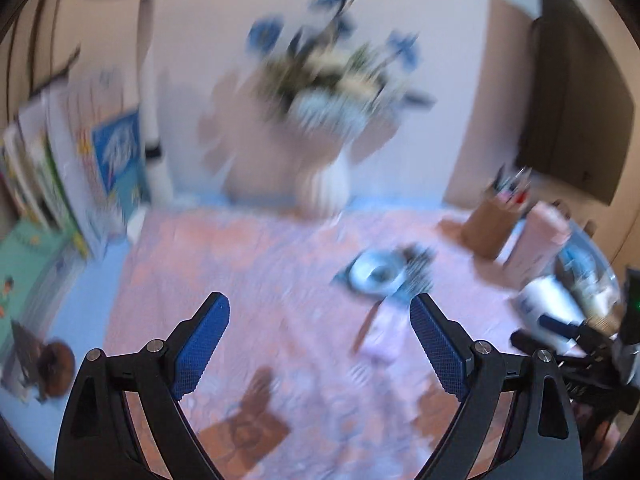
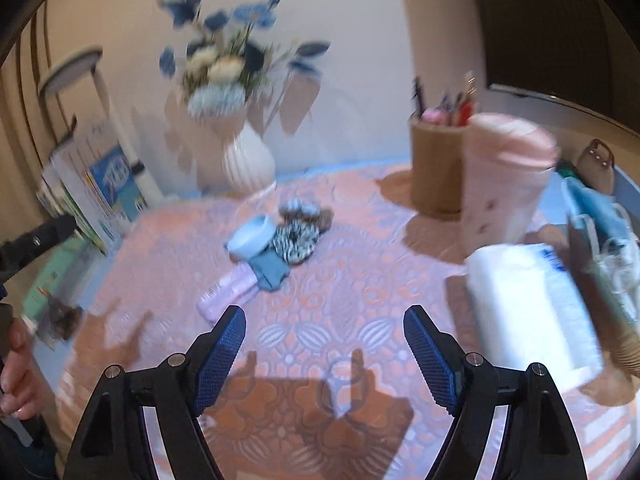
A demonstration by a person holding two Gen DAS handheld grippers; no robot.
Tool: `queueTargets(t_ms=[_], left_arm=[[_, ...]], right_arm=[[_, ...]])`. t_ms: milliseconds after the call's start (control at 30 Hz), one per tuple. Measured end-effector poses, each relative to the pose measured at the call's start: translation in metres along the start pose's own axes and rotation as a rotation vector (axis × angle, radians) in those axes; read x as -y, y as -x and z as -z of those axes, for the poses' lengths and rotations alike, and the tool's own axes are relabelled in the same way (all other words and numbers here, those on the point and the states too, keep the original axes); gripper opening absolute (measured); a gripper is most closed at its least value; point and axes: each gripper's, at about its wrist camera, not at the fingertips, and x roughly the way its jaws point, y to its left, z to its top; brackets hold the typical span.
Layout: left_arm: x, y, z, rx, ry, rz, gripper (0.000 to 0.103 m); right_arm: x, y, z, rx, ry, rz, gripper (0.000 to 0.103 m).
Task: Organize soft objects
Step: 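Move both tools back over the desk toward the lilac packet and cup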
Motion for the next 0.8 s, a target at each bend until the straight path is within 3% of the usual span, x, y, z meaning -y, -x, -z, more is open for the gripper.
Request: queueTargets(t_ms=[133, 200, 267, 367, 467, 533, 667, 800], left_arm=[[-0.013, -0.041, 0.03, -0.095, 0.031, 0.028, 0.091], [-0.019, -0.061, 0.043, -0.16, 0.099, 0.119, 0.091], [-0.025, -0.073, 0.053, -0.194, 0.146, 0.16, 0.09], [-0.026, -0.089, 0.068, -0.238, 0.172, 0.149, 0.089], [-0.024, -0.08, 0.069, -0.196, 0.168, 0.15, 0.09], [-0.024, -0.082, 0.072, -0.221, 0.17, 0.143, 0.089], [-0.02, -0.073, 0.067, -0.225, 0.14, 0.124, 0.089], [0.006, -0.048, 0.054, -0.246, -0.012, 0.115, 0.09]], right_arm=[[-0.008, -0.029, 0.013, -0.054, 0.028, 0.027, 0.08], [-0.01, -0.037, 0.019, -0.068, 0.035, 0.033, 0.08], [-0.011, -0.046, 0.024, -0.087, 0.054, 0.057, 0.08], [-0.014, -0.061, 0.026, -0.145, 0.073, 0.065, 0.08], [-0.017, -0.064, 0.027, -0.164, 0.096, 0.055, 0.08], [-0.017, -0.065, 0.028, -0.172, 0.096, 0.061, 0.08], [-0.011, -0.064, 0.028, -0.187, 0.065, 0.051, 0.08], [-0.012, -0.059, 0.024, -0.263, 0.053, -0.013, 0.08]])
